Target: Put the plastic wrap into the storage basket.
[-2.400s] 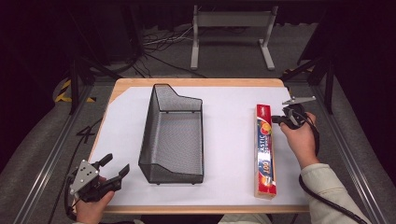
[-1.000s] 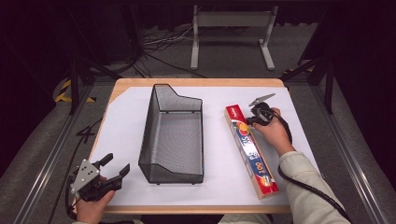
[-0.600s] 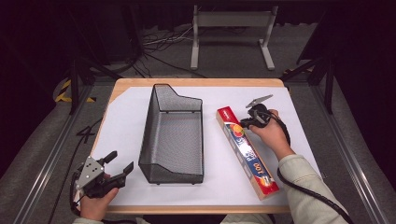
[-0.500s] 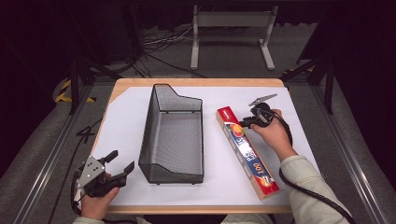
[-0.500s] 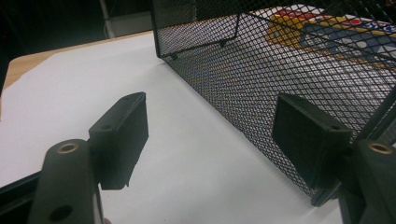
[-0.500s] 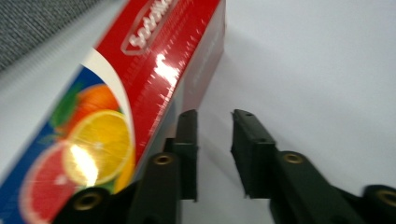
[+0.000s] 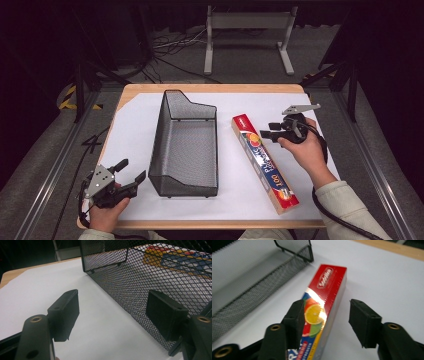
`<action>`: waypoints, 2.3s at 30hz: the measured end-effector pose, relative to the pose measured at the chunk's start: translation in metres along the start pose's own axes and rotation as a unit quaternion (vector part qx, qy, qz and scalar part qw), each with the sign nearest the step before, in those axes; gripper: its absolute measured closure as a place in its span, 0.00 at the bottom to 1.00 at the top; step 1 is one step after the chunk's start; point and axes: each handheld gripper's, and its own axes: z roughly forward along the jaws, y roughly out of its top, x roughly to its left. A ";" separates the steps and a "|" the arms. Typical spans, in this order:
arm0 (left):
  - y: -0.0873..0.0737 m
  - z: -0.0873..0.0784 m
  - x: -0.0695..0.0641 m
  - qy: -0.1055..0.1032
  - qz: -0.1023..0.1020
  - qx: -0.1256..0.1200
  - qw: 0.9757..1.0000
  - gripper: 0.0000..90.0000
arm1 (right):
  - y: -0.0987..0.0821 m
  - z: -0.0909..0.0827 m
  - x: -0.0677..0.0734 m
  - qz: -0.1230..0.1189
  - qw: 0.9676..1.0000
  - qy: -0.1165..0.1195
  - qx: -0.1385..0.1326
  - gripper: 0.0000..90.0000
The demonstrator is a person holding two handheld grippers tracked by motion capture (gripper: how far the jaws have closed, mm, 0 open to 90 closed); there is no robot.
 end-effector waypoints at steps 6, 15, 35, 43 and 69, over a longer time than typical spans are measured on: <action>-0.001 0.002 0.003 0.021 -0.006 0.011 1.000 0.31 | -0.005 -0.026 0.014 0.009 0.999 0.008 -0.038 0.41; -0.001 0.001 0.002 0.021 -0.006 0.009 1.000 0.31 | -0.019 -0.048 0.030 0.017 0.999 0.021 -0.046 0.39; -0.002 0.001 0.002 0.021 -0.007 0.008 1.000 0.29 | -0.050 -0.023 0.047 0.055 0.998 -0.008 0.038 0.27; -0.002 0.001 0.002 0.019 -0.006 0.009 1.000 0.29 | -0.056 -0.006 0.053 0.089 0.992 -0.010 0.087 0.26; -0.002 0.001 0.002 0.019 -0.004 0.008 1.000 0.29 | -0.067 0.024 0.067 0.089 0.968 -0.082 0.218 0.31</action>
